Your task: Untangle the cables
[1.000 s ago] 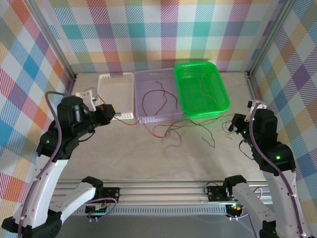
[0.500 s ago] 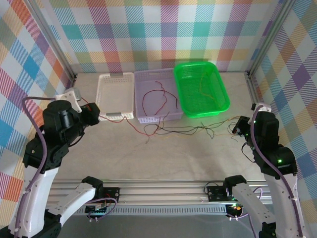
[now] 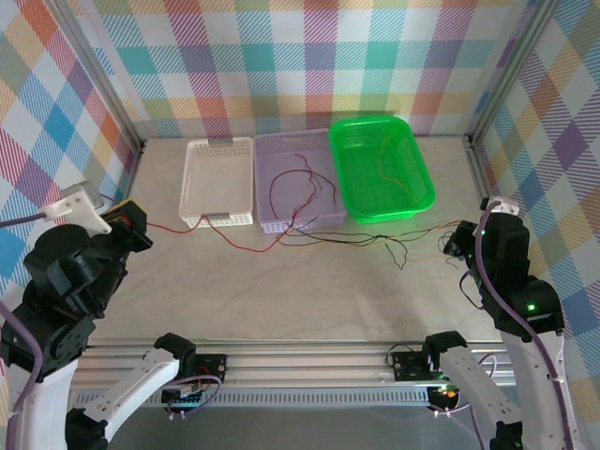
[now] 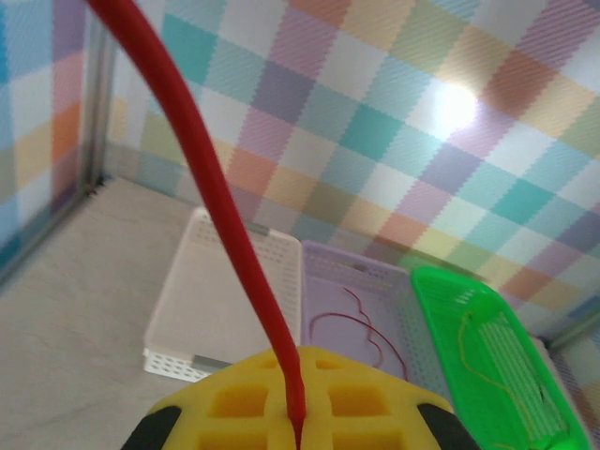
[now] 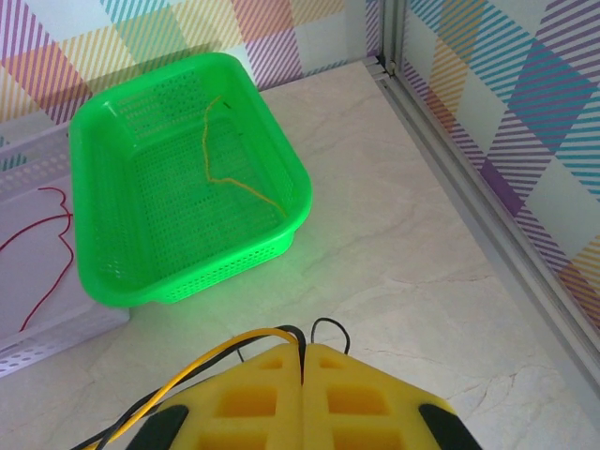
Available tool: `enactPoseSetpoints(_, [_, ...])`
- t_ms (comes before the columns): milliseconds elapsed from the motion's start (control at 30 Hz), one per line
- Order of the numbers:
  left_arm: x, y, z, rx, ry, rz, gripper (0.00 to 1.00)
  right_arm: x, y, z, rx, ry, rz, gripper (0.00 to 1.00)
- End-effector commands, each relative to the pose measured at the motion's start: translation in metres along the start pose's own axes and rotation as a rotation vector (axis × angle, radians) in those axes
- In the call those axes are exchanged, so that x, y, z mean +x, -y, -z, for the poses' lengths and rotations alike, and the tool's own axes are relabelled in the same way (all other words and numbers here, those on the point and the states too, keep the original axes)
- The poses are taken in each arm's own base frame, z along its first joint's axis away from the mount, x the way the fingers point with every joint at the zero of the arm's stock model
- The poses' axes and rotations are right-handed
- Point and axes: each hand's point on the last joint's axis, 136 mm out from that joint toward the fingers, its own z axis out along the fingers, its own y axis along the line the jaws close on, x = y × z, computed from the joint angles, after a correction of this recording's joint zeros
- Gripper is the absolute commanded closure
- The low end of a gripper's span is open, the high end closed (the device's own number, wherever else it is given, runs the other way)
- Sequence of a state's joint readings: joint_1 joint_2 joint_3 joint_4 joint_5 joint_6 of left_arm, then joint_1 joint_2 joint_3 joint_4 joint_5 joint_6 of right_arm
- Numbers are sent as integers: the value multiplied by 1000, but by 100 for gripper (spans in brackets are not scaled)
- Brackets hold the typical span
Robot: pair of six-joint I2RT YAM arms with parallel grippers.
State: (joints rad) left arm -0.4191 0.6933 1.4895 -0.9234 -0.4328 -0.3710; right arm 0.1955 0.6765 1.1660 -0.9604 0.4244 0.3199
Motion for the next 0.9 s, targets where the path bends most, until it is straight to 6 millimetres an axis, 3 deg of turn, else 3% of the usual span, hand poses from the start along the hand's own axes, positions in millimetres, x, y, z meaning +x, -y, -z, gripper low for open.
enactPoseSetpoints(0, [-15,-26,14,-122,76,-60,100,-9,6,7,27,34,-1,100])
enactPoseSetpoints(233, [-37,-51,30,-255,184,-152,100,-11,10,10,49,36,1,100])
enactPoseSetpoints(367, [-37,-46,29,-227,184,-215,100,-12,12,10,60,38,-7,100])
enactPoseSetpoints(600, [-17,-41,13,-224,125,-364,100,-15,18,16,85,53,-26,100])
enactPoseSetpoints(867, [39,-38,-25,-270,-32,-615,100,-24,28,27,124,90,-26,100])
